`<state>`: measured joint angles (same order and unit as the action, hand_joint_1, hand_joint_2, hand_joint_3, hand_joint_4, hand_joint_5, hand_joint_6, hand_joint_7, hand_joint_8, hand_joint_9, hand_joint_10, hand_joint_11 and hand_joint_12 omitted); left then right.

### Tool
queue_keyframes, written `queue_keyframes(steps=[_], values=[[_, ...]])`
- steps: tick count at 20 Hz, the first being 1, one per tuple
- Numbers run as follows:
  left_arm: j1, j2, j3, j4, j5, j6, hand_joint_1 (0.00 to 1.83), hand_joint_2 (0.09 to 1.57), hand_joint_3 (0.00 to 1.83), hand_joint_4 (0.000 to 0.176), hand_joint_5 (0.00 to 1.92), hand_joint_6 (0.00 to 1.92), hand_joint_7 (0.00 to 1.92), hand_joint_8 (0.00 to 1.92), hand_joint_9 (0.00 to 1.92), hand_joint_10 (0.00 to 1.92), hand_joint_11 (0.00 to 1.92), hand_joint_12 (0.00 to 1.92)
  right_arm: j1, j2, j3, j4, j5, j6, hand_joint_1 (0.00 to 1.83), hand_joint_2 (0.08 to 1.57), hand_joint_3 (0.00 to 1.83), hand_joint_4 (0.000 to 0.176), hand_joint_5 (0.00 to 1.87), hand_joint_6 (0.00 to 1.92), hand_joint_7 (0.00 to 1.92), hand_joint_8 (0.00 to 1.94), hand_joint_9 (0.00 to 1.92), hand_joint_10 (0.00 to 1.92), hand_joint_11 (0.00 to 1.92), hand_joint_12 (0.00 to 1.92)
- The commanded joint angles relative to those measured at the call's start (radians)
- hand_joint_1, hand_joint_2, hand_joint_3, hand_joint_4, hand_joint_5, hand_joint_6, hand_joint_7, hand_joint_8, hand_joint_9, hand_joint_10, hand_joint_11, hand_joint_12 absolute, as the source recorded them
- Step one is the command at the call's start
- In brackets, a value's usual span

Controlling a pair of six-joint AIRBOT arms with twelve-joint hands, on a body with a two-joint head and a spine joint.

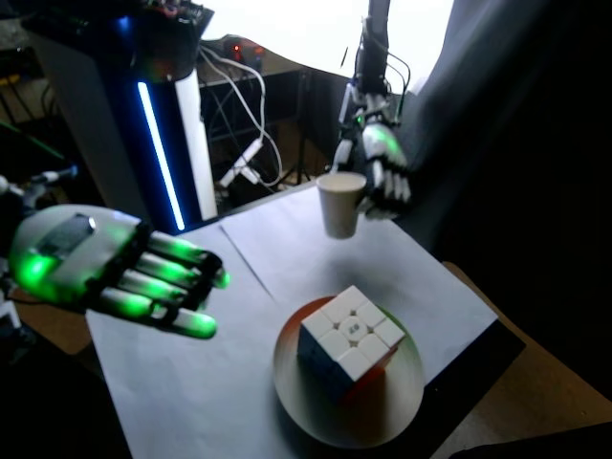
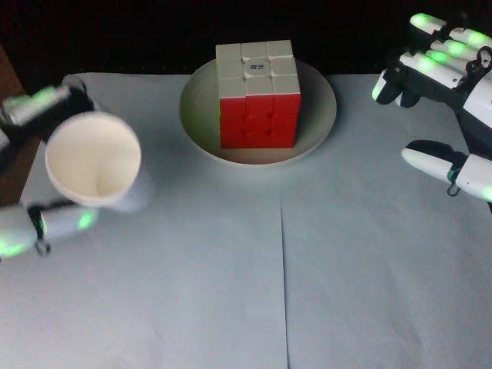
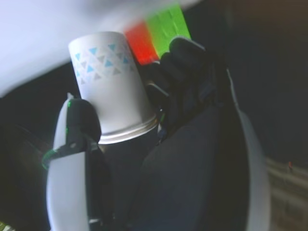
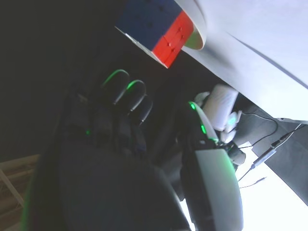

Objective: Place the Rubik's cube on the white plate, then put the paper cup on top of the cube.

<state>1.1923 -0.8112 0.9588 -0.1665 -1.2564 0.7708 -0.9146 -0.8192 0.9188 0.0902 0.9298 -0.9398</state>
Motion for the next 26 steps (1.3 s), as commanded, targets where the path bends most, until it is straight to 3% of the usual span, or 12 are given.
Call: queue_keyframes(steps=[1, 5, 8, 9, 14, 15, 19, 20, 22, 23, 25, 26], values=[[-0.021, 0.005, 0.006, -0.004, -0.15, -0.004, 0.96, 1.17, 0.0, 0.131, 0.13, 1.26, 0.15, 1.23, 0.08, 1.38, 0.0, 1.6, 0.009, -0.001, 0.003, 0.004, 0.124, 0.002, 0.79, 1.37, 0.0, 0.0, 0.06, 1.28, 0.21, 1.5, 0.13, 1.58, 0.0, 1.62], [-0.126, -0.008, 0.044, 0.002, -0.134, -0.002, 0.93, 1.17, 0.0, 0.081, 0.14, 1.22, 0.14, 1.18, 0.1, 1.42, 0.0, 1.81, 0.009, -0.005, 0.004, 0.004, 0.124, 0.002, 0.8, 1.35, 0.0, 0.0, 0.07, 1.28, 0.22, 1.46, 0.16, 1.56, 0.0, 1.73], [-0.219, -0.049, 0.098, 0.026, -0.051, -0.03, 0.84, 1.16, 0.0, 0.094, 0.17, 1.13, 0.15, 1.19, 0.1, 1.44, 0.07, 1.83, 0.009, -0.01, 0.006, 0.004, 0.124, 0.002, 0.74, 1.36, 0.0, 0.0, 0.01, 1.32, 0.19, 1.47, 0.15, 1.52, 0.0, 1.62], [-0.252, -0.078, 0.134, 0.038, -0.014, -0.073, 0.85, 1.16, 0.0, 0.075, 0.2, 1.1, 0.18, 1.13, 0.11, 1.37, 0.02, 1.82, 0.009, -0.012, 0.006, 0.004, 0.124, 0.002, 0.72, 1.34, 0.0, 0.0, 0.04, 1.27, 0.22, 1.42, 0.18, 1.48, 0.0, 1.6], [-0.359, -0.173, 0.24, 0.057, 0.088, -0.18, 0.79, 1.13, 0.0, 0.146, 0.23, 1.0, 0.19, 1.16, 0.13, 1.37, 0.05, 1.83, 0.009, -0.021, 0.008, 0.004, 0.124, 0.002, 0.75, 1.34, 0.0, 0.0, 0.02, 1.32, 0.18, 1.39, 0.17, 1.54, 0.0, 1.73], [-0.38, -0.193, 0.264, 0.063, 0.104, -0.209, 0.87, 1.14, 0.0, 0.113, 0.23, 1.02, 0.17, 1.22, 0.14, 1.44, 0.08, 1.84, 0.008, -0.022, 0.009, 0.004, 0.124, 0.002, 0.74, 1.34, 0.0, 0.0, 0.04, 1.31, 0.21, 1.4, 0.19, 1.55, 0.0, 1.79], [-0.475, -0.261, 0.343, 0.088, 0.181, -0.277, 0.83, 1.17, 0.01, 0.091, 0.27, 1.04, 0.23, 1.28, 0.2, 1.46, 0.05, 1.91, 0.008, -0.027, 0.011, 0.004, 0.124, 0.002, 0.71, 1.34, 0.0, 0.0, 0.05, 1.26, 0.17, 1.4, 0.17, 1.49, 0.0, 1.57], [-0.491, -0.273, 0.36, 0.091, 0.193, -0.296, 0.85, 1.19, 0.01, 0.044, 0.24, 1.03, 0.21, 1.3, 0.16, 1.5, 0.01, 1.91, 0.008, -0.028, 0.011, 0.004, 0.124, 0.002, 0.71, 1.33, 0.0, 0.0, 0.08, 1.24, 0.2, 1.39, 0.2, 1.49, 0.0, 1.65], [-0.524, -0.293, 0.388, 0.098, 0.231, -0.315, 0.88, 1.17, 0.0, 0.033, 0.23, 1.07, 0.22, 1.32, 0.15, 1.48, 0.0, 1.86, 0.008, -0.031, 0.013, 0.004, 0.124, 0.002, 0.77, 1.34, 0.0, 0.0, 0.06, 1.25, 0.2, 1.43, 0.17, 1.58, 0.0, 1.79], [-0.54, -0.303, 0.401, 0.1, 0.249, -0.32, 0.89, 1.17, 0.0, 0.054, 0.23, 1.08, 0.22, 1.3, 0.14, 1.44, 0.0, 1.78, 0.008, -0.032, 0.013, 0.004, 0.124, 0.002, 0.76, 1.35, 0.0, 0.0, 0.05, 1.27, 0.2, 1.43, 0.17, 1.58, 0.0, 1.78], [-0.571, -0.331, 0.432, 0.1, 0.284, -0.336, 0.92, 1.17, 0.0, 0.0, 0.22, 1.13, 0.19, 1.37, 0.13, 1.59, 0.0, 1.9, 0.008, -0.034, 0.014, 0.004, 0.124, 0.002, 0.76, 1.35, 0.0, 0.0, 0.08, 1.25, 0.18, 1.37, 0.19, 1.51, 0.0, 1.77], [-0.579, -0.345, 0.445, 0.1, 0.293, -0.346, 0.89, 1.17, 0.0, 0.004, 0.2, 1.19, 0.21, 1.4, 0.17, 1.62, 0.06, 1.91, 0.008, -0.035, 0.014, 0.004, 0.124, 0.002, 0.73, 1.34, 0.0, 0.0, 0.08, 1.23, 0.18, 1.37, 0.2, 1.52, 0.0, 1.78]])
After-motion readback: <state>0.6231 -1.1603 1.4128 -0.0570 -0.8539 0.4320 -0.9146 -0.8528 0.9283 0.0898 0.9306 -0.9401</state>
